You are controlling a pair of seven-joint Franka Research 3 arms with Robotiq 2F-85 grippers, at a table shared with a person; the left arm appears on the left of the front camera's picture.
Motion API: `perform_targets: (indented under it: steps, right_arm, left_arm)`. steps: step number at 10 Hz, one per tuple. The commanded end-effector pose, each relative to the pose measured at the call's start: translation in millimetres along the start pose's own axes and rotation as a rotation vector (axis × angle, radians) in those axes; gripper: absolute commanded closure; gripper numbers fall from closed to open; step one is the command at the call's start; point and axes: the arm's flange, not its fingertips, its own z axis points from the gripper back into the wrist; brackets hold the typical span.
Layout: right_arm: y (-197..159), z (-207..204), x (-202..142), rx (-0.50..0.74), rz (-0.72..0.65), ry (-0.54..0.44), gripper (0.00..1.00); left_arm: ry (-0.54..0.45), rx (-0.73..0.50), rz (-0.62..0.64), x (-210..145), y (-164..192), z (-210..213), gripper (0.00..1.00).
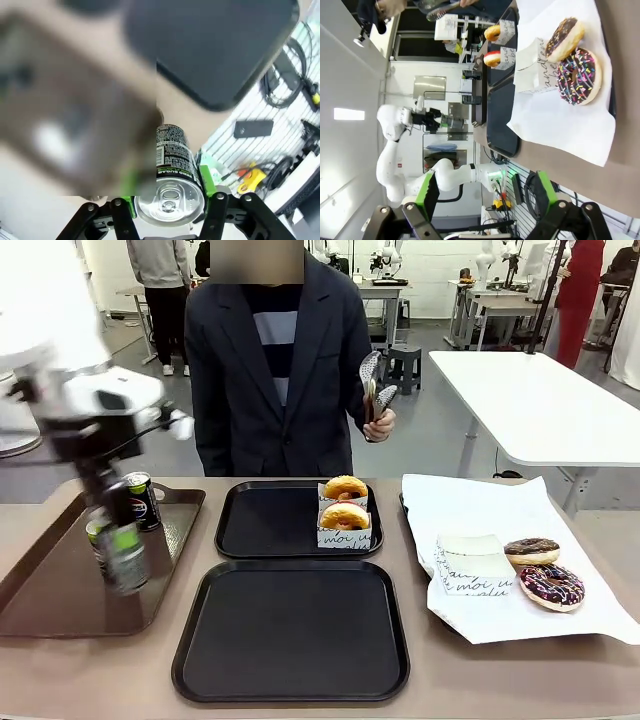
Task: Set up donuts and drinks on trays.
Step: Pick up one Pepsi coke and place it on the Flat Tray.
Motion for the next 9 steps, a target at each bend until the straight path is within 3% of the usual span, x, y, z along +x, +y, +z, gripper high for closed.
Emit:
perform_targets:
  steps: [1, 2, 5, 9]
  right_arm:
    - [0.2, 1.7, -3.2, 0.001, 0.009, 0.012, 0.00]
    - [0.2, 1.7, -3.2, 0.001, 0.009, 0.012, 0.00]
    - [0.2, 1.7, -3.2, 0.001, 0.009, 0.012, 0.00]
    - [0.2, 1.7, -3.2, 0.001, 0.009, 0.012, 0.00]
  left_arm:
    - [0.010, -0.013, 0.078, 92.6, 25.7, 7.7, 0.42]
    - [-0.039, -0.028, 0.069, 127.1, 32.6, 8.1, 0.42]
    - [-0.137, 0.127, 0.106, 202.1, 47.5, -11.9, 0.42]
    - [-0.077, 0.119, 0.107, 223.2, 61.2, -58.3, 0.42]
